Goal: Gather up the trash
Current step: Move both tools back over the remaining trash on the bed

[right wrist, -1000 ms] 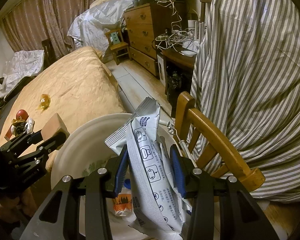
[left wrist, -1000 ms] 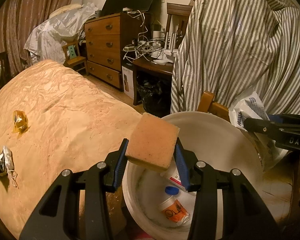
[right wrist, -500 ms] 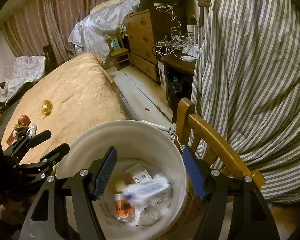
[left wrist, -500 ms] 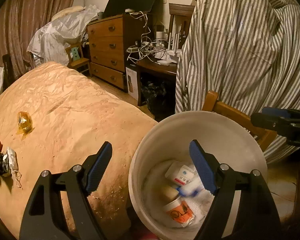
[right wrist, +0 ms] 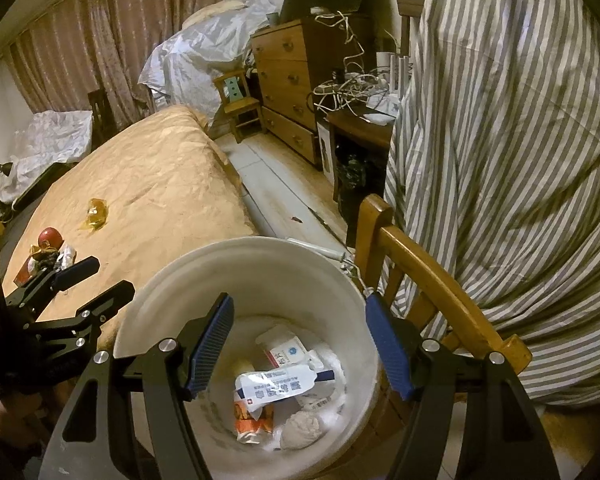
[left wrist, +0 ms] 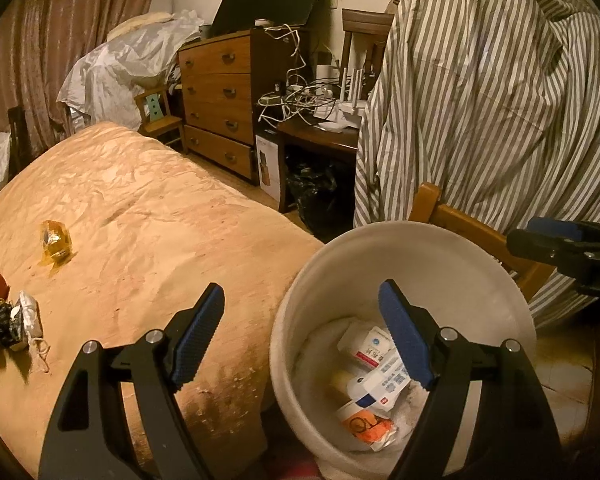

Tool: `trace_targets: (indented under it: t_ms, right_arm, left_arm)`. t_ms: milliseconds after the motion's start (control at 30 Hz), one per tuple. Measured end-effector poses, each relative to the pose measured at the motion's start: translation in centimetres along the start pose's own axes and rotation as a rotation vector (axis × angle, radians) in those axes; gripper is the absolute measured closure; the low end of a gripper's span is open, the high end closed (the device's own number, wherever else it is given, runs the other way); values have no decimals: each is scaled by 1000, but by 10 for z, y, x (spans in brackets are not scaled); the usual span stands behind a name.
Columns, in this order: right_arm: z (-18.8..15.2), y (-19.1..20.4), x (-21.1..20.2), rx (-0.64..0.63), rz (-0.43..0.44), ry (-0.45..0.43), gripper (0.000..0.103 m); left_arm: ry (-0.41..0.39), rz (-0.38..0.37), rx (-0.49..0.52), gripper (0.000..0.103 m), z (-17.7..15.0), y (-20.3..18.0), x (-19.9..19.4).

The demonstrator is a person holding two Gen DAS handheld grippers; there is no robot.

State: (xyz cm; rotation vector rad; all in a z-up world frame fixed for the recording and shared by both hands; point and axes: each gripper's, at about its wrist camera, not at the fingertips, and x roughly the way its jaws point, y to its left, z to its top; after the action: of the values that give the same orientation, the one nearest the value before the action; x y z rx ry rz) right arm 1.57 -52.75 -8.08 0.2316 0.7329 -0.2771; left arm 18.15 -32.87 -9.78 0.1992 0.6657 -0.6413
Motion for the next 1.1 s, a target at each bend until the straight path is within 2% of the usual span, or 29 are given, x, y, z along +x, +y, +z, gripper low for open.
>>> trace_targets:
  t_ms: [267, 700, 900, 1100]
  right_arm:
    - [0, 46, -4, -56, 62, -32, 27]
    - [-2, 162, 6, -164, 209, -25, 21]
    - [-11, 223, 17, -245, 287, -30, 21]
    - [-22, 284, 34, -294, 379, -2, 19]
  left_arm:
    - [1, 41, -44, 27, -11, 38, -14]
    - [-5, 112, -134, 27, -35, 105, -43]
    - [0, 164, -191, 27, -54, 148, -59]
    - [26, 246, -284, 27, -87, 216, -74]
